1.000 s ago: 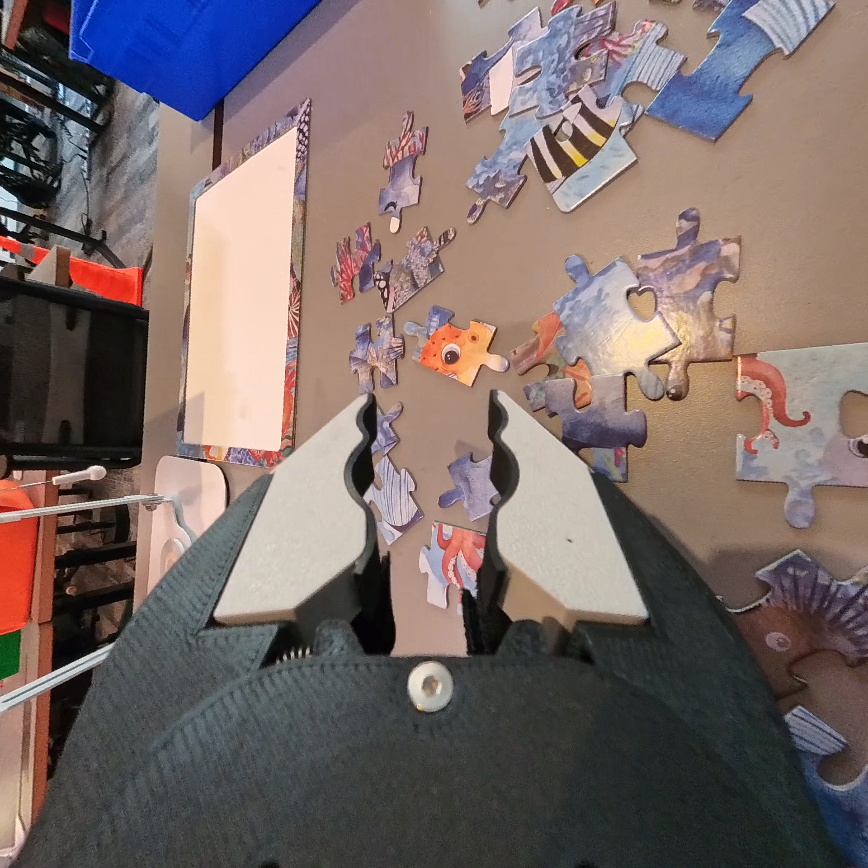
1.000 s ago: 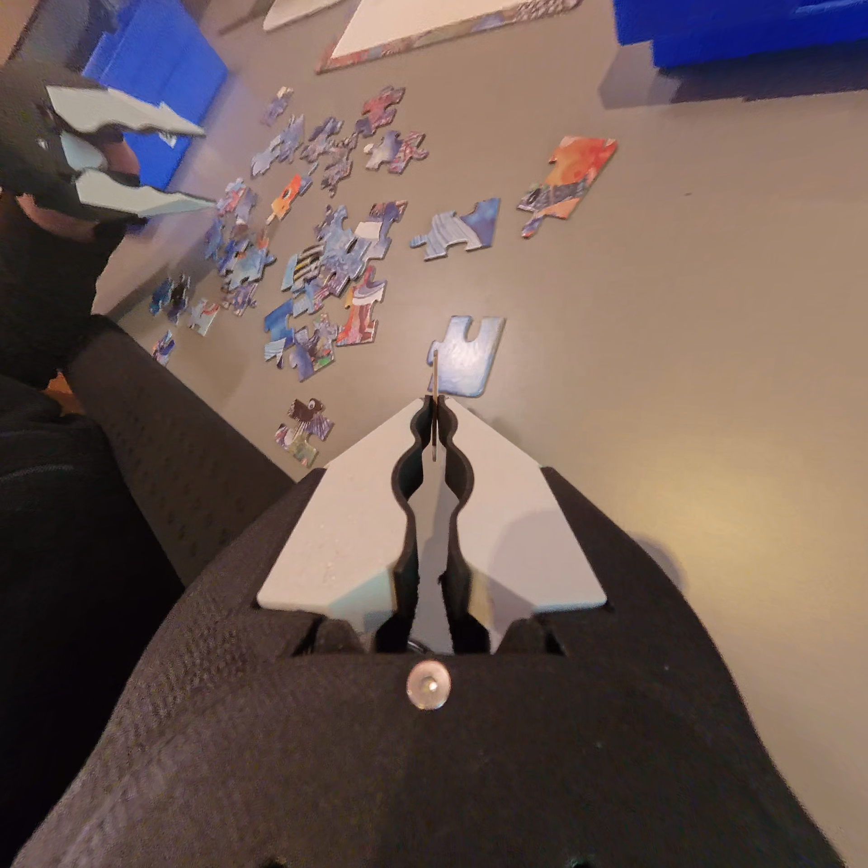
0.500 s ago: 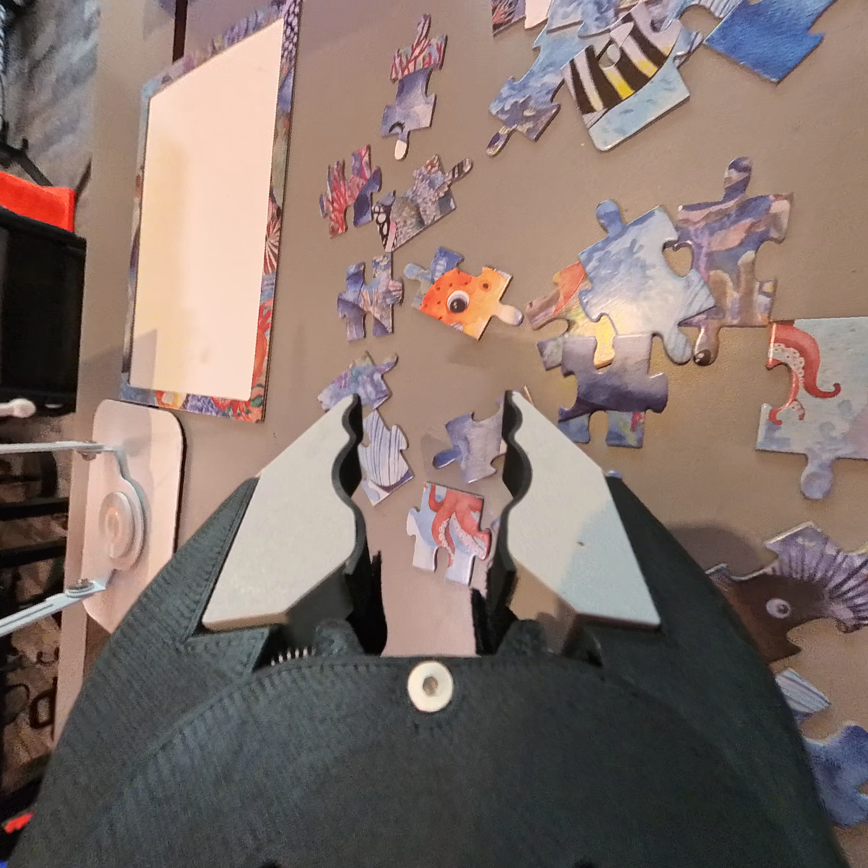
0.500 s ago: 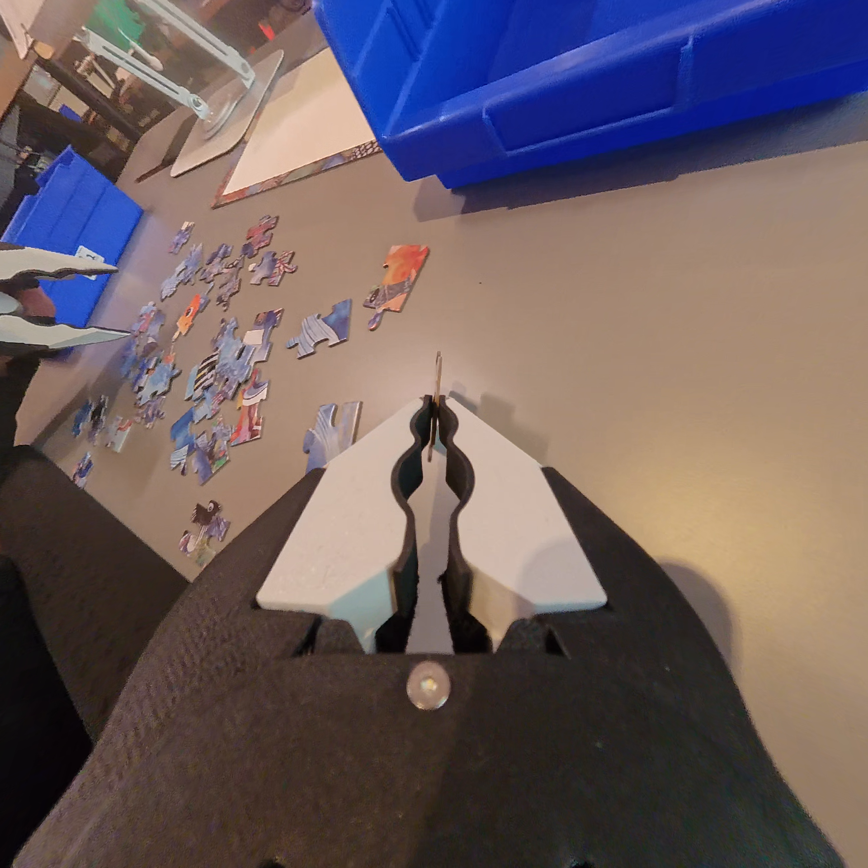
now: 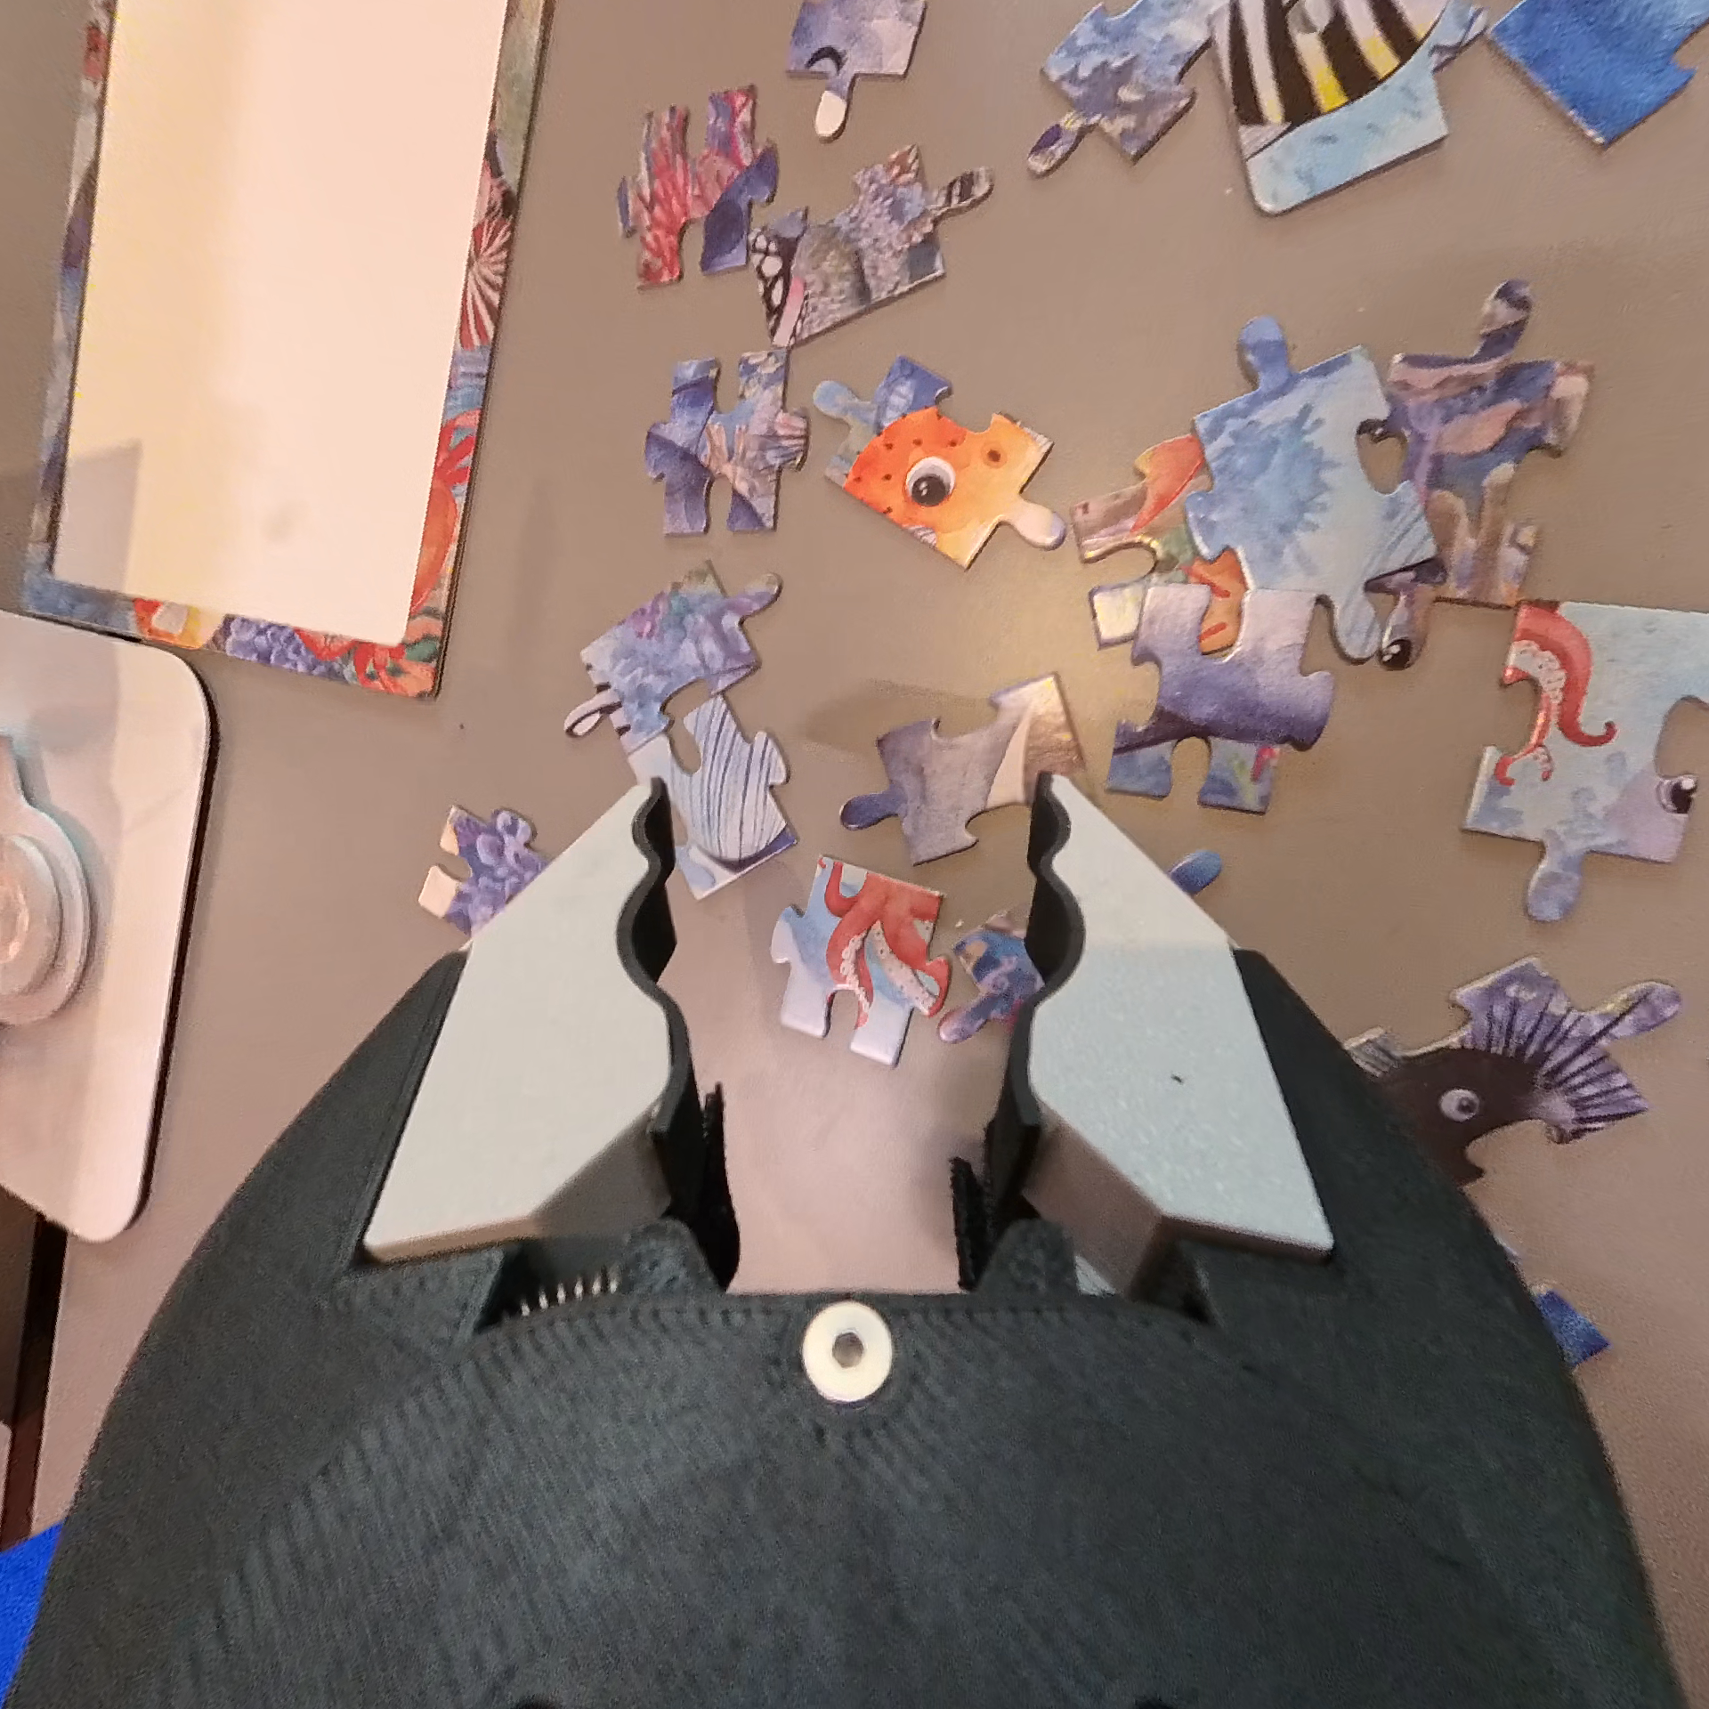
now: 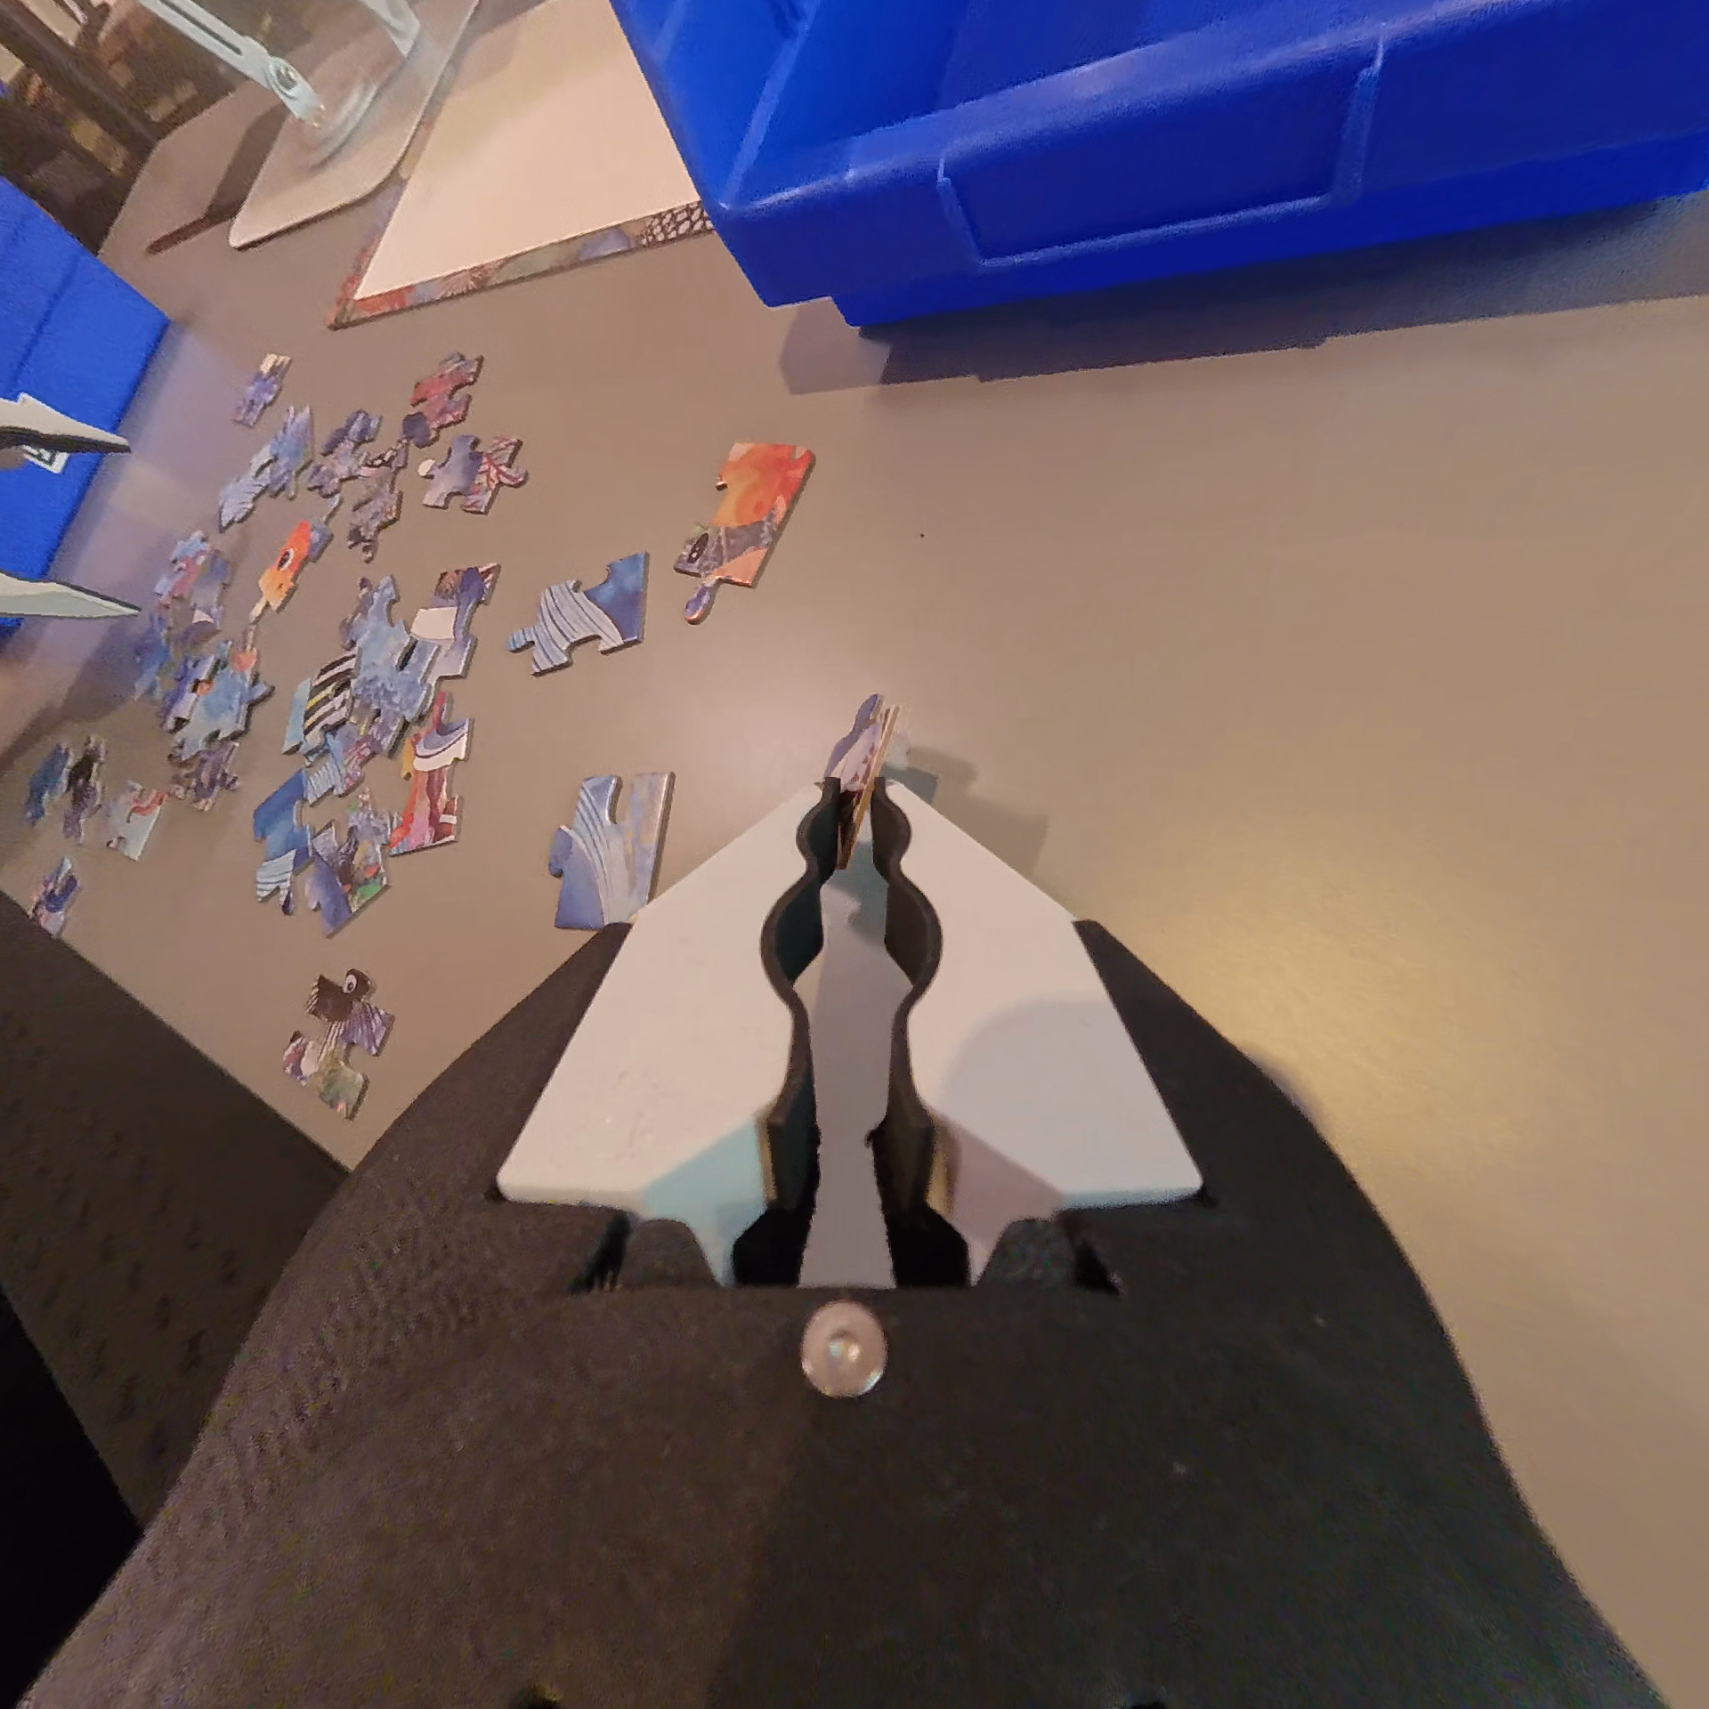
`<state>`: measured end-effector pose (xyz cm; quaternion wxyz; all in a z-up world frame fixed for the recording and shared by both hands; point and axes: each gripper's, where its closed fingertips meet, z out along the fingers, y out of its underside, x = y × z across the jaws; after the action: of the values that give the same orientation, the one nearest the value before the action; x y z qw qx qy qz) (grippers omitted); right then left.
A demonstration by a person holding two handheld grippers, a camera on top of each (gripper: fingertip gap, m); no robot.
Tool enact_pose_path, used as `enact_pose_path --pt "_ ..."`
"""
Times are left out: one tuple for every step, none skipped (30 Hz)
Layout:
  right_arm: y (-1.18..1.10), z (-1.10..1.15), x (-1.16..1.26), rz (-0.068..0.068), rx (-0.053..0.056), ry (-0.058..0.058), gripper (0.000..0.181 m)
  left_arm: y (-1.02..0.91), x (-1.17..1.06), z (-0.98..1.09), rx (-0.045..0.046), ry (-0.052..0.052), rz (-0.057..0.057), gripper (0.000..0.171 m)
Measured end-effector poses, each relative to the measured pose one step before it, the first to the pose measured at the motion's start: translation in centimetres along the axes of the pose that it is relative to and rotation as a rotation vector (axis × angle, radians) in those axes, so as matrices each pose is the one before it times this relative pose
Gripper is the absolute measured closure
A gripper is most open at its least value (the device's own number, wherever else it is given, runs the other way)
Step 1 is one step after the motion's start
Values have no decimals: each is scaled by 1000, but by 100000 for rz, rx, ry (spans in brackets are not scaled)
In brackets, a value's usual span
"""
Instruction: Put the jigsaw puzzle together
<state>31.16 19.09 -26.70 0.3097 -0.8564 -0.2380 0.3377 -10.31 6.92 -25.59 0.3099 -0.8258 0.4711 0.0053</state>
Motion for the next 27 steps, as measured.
enact_pose_path --pt "-85 -7 -179 -213 106 -996 179 -433 210 61 802 587 939 96" --pt "-156 -18 -369 158 516 -2337 181 -544 215 75 882 623 1204 96" --pt "-206 -39 -370 444 964 -2506 181 -695 230 110 1042 544 1712 97" --pt "-161 -44 -169 144 665 -1068 181 -788 289 141 1012 808 2034 98" --pt "-51 -38 -25 -323 -96 -75 181 -823 266 157 741 723 2217 98" --pt "-41 -12 -66 -278 -98 -325 181 -779 195 169 370 354 2521 98" --pt "-90 -7 -158 86 407 -960 181 -709 127 152 73 195 2562 98" --pt "-81 13 -190 199 378 -1203 181 -627 98 108 -22 418 2017 98" --pt "-35 36 -154 31 97 -932 181 -519 -19 84 67 97 1301 98" --pt "-29 75 -184 -180 16 -835 181 -372 -114 62 54 -257 829 98" --pt "-57 78 -207 -288 43 -871 181 -214 -140 60 -26 -170 374 98" --pt "-65 96 -212 -377 6 -796 181 -117 -155 43 256 -4 -194 98" --pt "-72 105 -241 -367 -121 -986 181 -38 -149 42 346 -7 -651 98" --pt "-116 155 -372 -132 44 -1758 181 83 -151 57 -40 -149 -777 98" --pt "-195 228 -518 137 328 -2562 181 170 -145 45 -359 -392 -564 98" --pt "-173 341 -598 65 -10 -2744 181 152 -94 45 -241 -487 -366 98" --pt "-136 489 -646 -251 -536 -2582 181 105 -13 56 20 -139 -358 99" --pt "-74 650 -646 -383 -1003 -2314 181 89 50 62 10 200 -460 99" --pt "74 811 -653 -609 -2045 -2102 181 97 64 86 -178 181 -311 99" --pt "175 907 -616 -849 -2804 -1875 181 99 36 105 -179 34 -49 99" --pt "93 931 -599 -468 -2354 -2034 181 95 69 109 -286 286 -8 99" --pt "62 932 -604 135 -1952 -2509 181 90 81 99 -210 395 29 99" --pt "116 892 -451 302 -2196 -1813 181 79 41 56 -129 192 115 99" --pt "186 832 -221 198 -2416 -589 181 69 -4 35 -115 37 124 99" --pt "243 726 -60 -58 -2645 427 181 82 -16 -3 1 70 21 99" --pt "258 532 144 -466 -2534 1691 181 74 1 -8 139 221 -89 99" --pt "111 281 260 -219 -1334 2124 181 85 -8 -29 241 147 -104 99"
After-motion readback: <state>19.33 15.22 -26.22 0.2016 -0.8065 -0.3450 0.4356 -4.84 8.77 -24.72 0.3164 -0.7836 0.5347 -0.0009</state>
